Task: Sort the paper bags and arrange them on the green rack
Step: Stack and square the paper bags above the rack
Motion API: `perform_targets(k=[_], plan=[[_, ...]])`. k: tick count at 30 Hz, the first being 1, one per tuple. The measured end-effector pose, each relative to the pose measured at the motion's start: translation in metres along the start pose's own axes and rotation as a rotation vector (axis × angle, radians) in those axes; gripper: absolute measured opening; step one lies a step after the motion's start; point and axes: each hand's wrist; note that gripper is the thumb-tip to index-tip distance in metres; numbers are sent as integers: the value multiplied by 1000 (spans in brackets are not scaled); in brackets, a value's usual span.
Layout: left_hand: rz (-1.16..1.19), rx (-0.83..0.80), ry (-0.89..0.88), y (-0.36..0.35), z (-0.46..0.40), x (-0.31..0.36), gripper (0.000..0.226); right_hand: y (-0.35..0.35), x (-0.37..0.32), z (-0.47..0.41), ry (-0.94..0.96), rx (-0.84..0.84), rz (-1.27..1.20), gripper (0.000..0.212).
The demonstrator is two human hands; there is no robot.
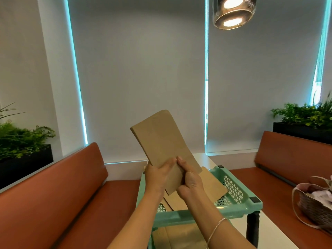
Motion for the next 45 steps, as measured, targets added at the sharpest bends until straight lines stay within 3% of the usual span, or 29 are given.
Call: perform_targets(k=[4, 8, 12, 15, 19, 22, 25, 32, 35, 40, 45], plan=[[-106, -77, 82, 10, -4, -11, 38, 5, -3, -5, 10, 4, 123, 10], [-148, 5, 123, 27, -16, -2, 31, 18, -11, -21, 18, -19, 418, 18], [-203, 101, 199, 48, -24, -8, 20, 44, -28, -57, 180, -10, 1034, 53], [-211, 135, 230, 53, -28, -14, 24, 75, -42, -87, 297, 49, 1538, 55], [-247, 129, 223, 53, -31, -18, 32, 100, -43, -114, 174, -1, 1901, 54], [-291, 119, 215, 53, -30, -18, 34, 99, -41, -112, 98, -66, 1934, 59], [-316, 117, 204, 53, -28, -17, 32, 101, -35, -115, 126, -23, 1967, 70], [-338, 110, 189, 52, -28, -17, 31, 88, -36, -105, 385, -35, 2092, 13], [-350, 112, 201, 52, -27, -17, 30, 73, -45, -94, 432, -98, 2033, 10], [-368, 80, 204, 51, -23, -14, 32, 29, -80, -79, 533, -129, 1828, 26], [-335, 75, 198, 52, -25, -15, 39, -25, -110, -50, 855, -104, 1502, 33]])
Point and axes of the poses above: each hand's wrist, its own z-axis away from the middle knuckle, its own y-axis out of the back of the hand, x = y × z, and after that the axes turned 14 degrees about y, right-handed
